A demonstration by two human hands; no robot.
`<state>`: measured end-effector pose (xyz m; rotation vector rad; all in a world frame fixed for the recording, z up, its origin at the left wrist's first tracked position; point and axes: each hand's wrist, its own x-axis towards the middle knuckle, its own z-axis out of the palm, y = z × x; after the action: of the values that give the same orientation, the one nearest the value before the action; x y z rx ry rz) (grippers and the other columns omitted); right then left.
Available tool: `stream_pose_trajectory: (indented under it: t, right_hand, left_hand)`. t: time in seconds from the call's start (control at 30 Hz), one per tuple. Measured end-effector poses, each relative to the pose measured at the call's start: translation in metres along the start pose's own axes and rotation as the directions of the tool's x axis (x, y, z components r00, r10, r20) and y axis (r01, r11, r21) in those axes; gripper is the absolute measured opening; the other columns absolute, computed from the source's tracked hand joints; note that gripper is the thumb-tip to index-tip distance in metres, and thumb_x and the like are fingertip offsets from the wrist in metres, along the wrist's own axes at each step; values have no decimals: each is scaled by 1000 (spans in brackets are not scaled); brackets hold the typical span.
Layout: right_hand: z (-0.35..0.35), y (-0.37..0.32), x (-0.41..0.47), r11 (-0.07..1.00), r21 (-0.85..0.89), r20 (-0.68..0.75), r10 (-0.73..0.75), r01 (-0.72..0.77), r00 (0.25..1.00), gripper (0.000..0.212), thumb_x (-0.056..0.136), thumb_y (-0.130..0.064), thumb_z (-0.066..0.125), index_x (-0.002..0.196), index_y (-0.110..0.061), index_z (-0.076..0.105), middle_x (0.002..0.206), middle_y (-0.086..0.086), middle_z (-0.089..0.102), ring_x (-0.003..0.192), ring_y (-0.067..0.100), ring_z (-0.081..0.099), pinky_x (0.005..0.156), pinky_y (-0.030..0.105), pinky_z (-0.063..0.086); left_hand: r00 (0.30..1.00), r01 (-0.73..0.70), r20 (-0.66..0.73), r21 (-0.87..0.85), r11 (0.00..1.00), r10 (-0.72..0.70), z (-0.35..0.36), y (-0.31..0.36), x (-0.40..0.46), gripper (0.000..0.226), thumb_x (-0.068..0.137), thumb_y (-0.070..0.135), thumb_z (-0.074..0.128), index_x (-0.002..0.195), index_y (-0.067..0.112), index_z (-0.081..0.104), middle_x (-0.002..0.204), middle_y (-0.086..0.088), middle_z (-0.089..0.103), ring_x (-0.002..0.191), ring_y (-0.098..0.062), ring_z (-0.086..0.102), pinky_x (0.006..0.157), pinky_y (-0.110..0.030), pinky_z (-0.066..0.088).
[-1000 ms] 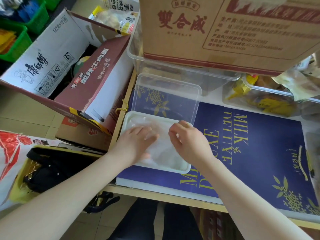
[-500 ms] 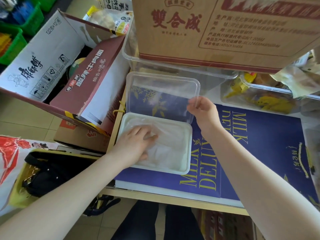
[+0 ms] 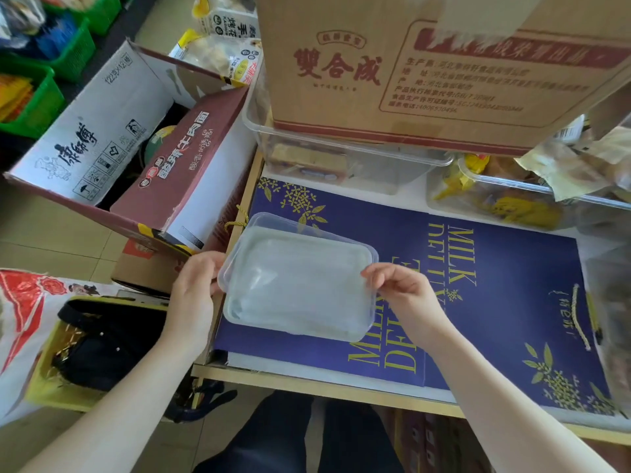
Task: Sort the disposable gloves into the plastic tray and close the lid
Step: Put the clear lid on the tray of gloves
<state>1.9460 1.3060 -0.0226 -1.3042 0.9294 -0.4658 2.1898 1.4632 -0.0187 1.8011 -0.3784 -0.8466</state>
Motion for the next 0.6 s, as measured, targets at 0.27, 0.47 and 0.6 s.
stream_pose_trajectory:
  t: [0.27, 0.47, 0.6]
  right_hand:
    - [3, -15, 11, 870, -483, 165, -15, 94, 986, 30, 74, 4, 48, 76, -23, 61, 87, 10, 62, 65, 12, 51, 64, 31, 44]
    - [13, -9, 8, 823, -568, -55, -62, 19, 997, 56, 90, -2, 53, 140, -22, 36, 143, -4, 29, 92, 18, 52, 78, 22, 50]
    - [24, -13, 13, 891, -368, -259, 176, -265, 950, 41, 99, -14, 42, 139, -19, 41, 122, 4, 54, 85, 12, 57, 66, 30, 56]
  left_hand:
    - [1000, -6, -1, 190, 982, 6, 24, 20, 6, 25, 94, 33, 52, 116, 21, 54, 113, 5, 58, 104, -10, 54, 84, -24, 41]
    - [978, -169, 174, 368, 914, 111, 4, 6, -6, 49, 84, 28, 68, 127, 31, 44, 123, 11, 50, 115, -10, 47, 98, -33, 41]
    - [943, -268, 265, 248, 931, 201, -5, 5, -27, 56, 72, 66, 59, 121, 51, 37, 130, 29, 42, 124, 10, 38, 103, -16, 32]
